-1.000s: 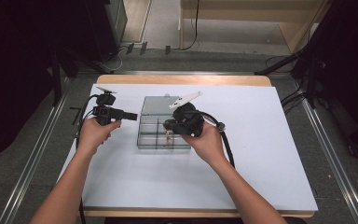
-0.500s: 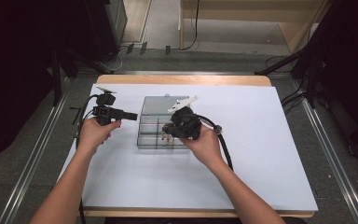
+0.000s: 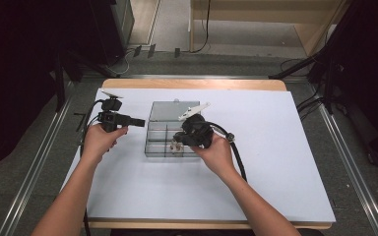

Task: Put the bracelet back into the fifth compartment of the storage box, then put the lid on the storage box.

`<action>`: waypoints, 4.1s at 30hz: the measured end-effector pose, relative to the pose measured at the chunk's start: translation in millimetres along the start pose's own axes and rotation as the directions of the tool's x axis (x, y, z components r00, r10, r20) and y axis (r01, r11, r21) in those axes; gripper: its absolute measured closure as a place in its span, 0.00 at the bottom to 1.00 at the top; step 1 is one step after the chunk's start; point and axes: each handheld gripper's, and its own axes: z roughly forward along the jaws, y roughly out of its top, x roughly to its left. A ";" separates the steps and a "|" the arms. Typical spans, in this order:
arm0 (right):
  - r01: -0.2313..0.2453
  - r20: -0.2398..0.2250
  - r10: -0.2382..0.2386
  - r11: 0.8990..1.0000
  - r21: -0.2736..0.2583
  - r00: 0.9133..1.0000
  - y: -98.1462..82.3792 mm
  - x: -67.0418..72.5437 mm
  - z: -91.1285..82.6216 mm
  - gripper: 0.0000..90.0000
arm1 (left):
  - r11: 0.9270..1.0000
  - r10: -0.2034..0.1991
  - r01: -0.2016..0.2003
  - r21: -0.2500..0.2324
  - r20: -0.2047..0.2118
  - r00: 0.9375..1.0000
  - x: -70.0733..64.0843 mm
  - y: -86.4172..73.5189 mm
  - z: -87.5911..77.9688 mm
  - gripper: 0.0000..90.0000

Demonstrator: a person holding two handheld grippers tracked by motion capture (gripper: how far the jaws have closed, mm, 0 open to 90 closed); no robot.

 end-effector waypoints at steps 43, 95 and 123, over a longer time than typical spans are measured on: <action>-0.044 0.025 0.043 0.998 0.052 0.999 -22.7 -2.5 37.3 0.94 | 1.000 0.004 -0.004 0.010 -0.001 1.000 0.1 -0.5 2.0 0.46; -0.096 0.024 0.095 0.995 0.017 0.995 -21.0 -10.5 29.9 0.85 | 1.000 0.017 -0.017 0.002 -0.002 1.000 -4.3 3.4 5.9 0.46; -0.161 0.112 0.176 0.978 -0.129 0.978 -20.5 -35.2 -5.0 0.65 | 0.999 0.049 -0.049 0.005 -0.015 0.999 -13.3 8.9 11.8 0.47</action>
